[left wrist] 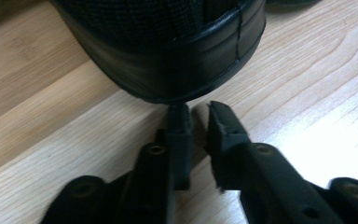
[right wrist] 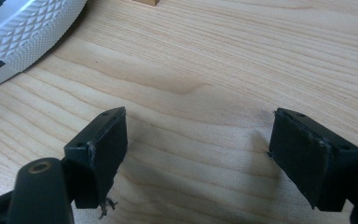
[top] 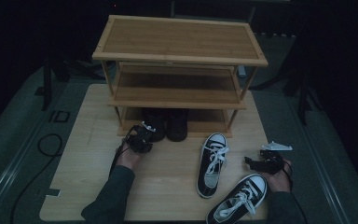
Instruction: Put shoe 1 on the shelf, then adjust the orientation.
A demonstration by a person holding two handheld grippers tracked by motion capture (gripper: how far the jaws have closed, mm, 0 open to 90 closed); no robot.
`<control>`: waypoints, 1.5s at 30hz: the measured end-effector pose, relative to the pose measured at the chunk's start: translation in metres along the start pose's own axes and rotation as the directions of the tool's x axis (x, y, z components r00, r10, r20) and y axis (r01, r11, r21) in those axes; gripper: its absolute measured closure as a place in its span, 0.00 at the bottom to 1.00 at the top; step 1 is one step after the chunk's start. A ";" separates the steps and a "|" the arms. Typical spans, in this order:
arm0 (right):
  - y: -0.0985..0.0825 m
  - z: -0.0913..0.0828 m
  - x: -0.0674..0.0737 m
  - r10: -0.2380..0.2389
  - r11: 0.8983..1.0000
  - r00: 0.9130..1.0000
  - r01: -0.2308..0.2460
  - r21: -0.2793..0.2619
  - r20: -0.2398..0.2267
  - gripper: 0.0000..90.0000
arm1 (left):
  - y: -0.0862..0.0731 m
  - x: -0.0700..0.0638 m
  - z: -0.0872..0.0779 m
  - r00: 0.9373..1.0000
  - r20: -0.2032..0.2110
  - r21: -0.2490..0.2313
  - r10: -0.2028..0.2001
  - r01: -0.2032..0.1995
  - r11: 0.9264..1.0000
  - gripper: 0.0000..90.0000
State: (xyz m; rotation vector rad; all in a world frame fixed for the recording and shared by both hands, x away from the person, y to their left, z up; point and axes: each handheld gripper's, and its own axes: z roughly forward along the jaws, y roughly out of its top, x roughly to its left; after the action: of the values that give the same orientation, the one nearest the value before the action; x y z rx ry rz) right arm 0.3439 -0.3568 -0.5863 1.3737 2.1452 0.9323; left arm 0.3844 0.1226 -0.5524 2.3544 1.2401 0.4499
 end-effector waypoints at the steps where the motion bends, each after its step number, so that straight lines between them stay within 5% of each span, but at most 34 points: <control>1: 0.000 0.000 0.000 0.000 1.000 1.000 0.000 0.000 0.000 0.21 | -0.002 0.001 -0.001 1.000 0.004 -0.005 -0.002 0.002 1.000 0.82; 10: 0.000 0.000 0.000 0.001 1.000 1.000 -0.001 0.000 0.002 0.21 | -0.022 0.008 -0.007 1.000 0.008 -0.040 -0.004 0.004 0.999 0.63; 15: 0.001 0.001 0.000 0.005 1.000 1.000 -0.005 -0.001 0.007 0.21 | -0.036 0.015 -0.010 0.998 0.051 -0.074 -0.023 0.026 0.997 0.55; 27: 0.003 0.002 0.000 -0.003 1.000 1.000 0.003 0.002 -0.001 0.21 | -0.043 0.013 -0.012 0.998 0.052 -0.095 -0.020 0.025 0.995 0.48; 45: 0.011 -0.002 0.006 -0.019 0.997 0.999 0.017 0.074 0.028 0.27 | -0.048 0.011 -0.012 0.999 0.052 -0.111 -0.014 0.020 0.994 0.44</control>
State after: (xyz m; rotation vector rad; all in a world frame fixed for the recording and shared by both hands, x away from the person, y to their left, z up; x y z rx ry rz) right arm 0.3471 -0.3485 -0.5768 1.3919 2.1864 0.8294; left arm 0.3518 0.1589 -0.5656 2.2463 1.1799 0.4392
